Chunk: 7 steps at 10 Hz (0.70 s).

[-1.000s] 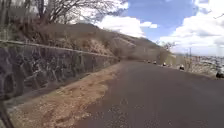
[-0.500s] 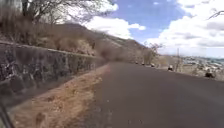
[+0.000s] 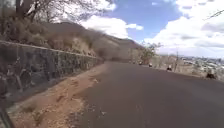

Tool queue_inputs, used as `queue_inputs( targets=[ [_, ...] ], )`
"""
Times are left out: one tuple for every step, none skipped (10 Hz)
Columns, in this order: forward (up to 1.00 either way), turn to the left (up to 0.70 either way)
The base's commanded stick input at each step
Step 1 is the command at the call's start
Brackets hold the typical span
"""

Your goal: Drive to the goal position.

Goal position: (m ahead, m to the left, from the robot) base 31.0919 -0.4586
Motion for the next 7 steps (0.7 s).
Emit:
queue_inputs(
  targets=[
    [0.7,0.0],
    [0.7,0.0],
    [0.7,0.0],
    [0.7,0.0],
    [0.7,0.0],
    [0.7,0.0],
    [0.7,0.0]
  ],
)
